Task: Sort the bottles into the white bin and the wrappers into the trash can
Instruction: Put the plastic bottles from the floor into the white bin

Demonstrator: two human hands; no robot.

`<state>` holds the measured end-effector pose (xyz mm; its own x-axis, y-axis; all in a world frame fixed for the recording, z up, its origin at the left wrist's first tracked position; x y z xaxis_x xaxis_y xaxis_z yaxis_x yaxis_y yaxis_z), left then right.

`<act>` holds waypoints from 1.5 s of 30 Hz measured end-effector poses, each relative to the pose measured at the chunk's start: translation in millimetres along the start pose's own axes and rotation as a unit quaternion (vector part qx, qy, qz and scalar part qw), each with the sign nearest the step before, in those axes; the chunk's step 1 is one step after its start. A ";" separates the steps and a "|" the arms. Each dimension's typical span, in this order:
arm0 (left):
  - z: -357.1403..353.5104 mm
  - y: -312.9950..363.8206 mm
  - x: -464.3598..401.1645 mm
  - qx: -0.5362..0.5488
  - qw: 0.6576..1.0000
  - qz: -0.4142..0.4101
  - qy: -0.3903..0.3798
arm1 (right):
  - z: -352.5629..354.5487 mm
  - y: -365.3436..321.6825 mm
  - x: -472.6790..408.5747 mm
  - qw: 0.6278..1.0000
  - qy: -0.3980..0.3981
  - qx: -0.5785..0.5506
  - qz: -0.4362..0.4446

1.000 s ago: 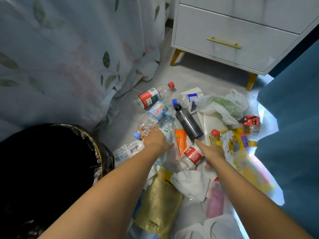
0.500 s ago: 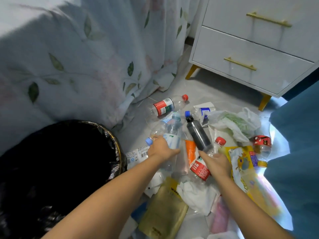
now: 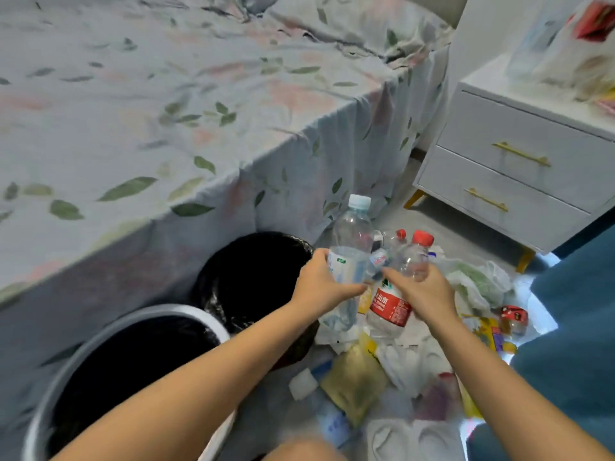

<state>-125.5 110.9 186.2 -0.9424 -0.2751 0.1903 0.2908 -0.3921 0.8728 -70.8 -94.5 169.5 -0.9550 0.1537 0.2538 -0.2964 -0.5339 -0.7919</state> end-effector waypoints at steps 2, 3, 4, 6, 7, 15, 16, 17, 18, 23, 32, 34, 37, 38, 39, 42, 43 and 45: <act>41.0 0.9 23.3 0.021 0.999 0.000 0.025 | -8.0 -27.9 29.4 0.999 -0.025 0.015 0.037; 62.1 -1.1 35.6 0.027 0.999 0.004 0.036 | -13.5 -39.1 44.8 0.997 -0.045 0.024 0.053; 84.2 -6.0 48.4 0.030 0.998 0.008 0.047 | -20.5 -48.3 59.7 0.995 -0.066 0.033 0.069; 121.2 -18.3 70.7 0.026 0.997 0.017 0.069 | -26.6 -63.3 86.6 0.989 -0.091 0.061 0.099; 142.1 -28.0 84.9 0.023 0.996 0.020 0.081 | -33.0 -71.4 103.0 0.986 -0.101 0.072 0.111; 217.0 -142.0 167.5 0.038 0.986 0.120 0.112 | -96.6 -89.9 187.1 0.976 -0.169 0.007 0.136; 217.0 -158.7 172.8 0.048 0.983 0.140 0.112 | -99.4 -89.3 190.2 0.975 -0.176 0.002 0.138; 215.7 -174.2 176.8 0.056 0.979 0.158 0.113 | -100.1 -89.1 191.7 0.974 -0.180 -0.006 0.138; 213.2 -189.2 179.1 0.057 0.976 0.177 0.112 | -99.7 -88.0 191.1 0.974 -0.179 -0.018 0.136; 193.0 -247.7 173.5 -0.023 0.963 0.253 0.092 | -102.5 -76.8 188.0 0.972 -0.190 -0.017 0.136; 172.0 -321.5 138.8 -0.002 0.921 0.380 0.086 | -106.4 -73.9 185.5 0.966 -0.211 -0.039 0.142; 167.5 -334.8 134.0 0.006 0.903 0.424 0.076 | -108.7 -75.4 184.4 0.965 -0.216 -0.038 0.144; 160.3 -353.2 130.6 0.008 0.878 0.472 0.080 | -115.9 -76.3 185.5 0.963 -0.229 -0.034 0.137; 157.1 -358.8 130.4 0.011 0.870 0.486 0.084 | -118.4 -76.9 185.7 0.962 -0.234 -0.034 0.136; 153.4 -365.6 129.7 0.022 0.863 0.497 0.091 | -120.5 -77.5 186.2 0.961 -0.238 -0.033 0.137; 136.4 -388.2 121.9 0.047 0.849 0.520 0.077 | -126.0 -80.5 186.8 0.959 -0.245 -0.031 0.137; 130.4 -398.3 118.3 0.042 0.848 0.524 0.065 | -128.0 -81.0 186.5 0.959 -0.249 -0.030 0.136; 126.4 -400.5 116.8 0.023 0.848 0.528 0.051 | -131.9 -80.7 185.1 0.957 -0.254 -0.032 0.134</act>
<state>-373.0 346.7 -84.4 -0.1415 -0.5273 0.8378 0.9538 0.1539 0.2579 -225.5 86.7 207.1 -0.8714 -0.4148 0.2619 -0.0585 -0.4423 -0.8950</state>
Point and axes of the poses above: each hand's wrist, its own x-axis away from the middle knuckle, its own z-axis out of the back of the hand, y = z × x, the point moved 7 cm from there along -x, towards the middle knuckle, and after that the axes turned 1 degree about z, right-handed, at the moved point
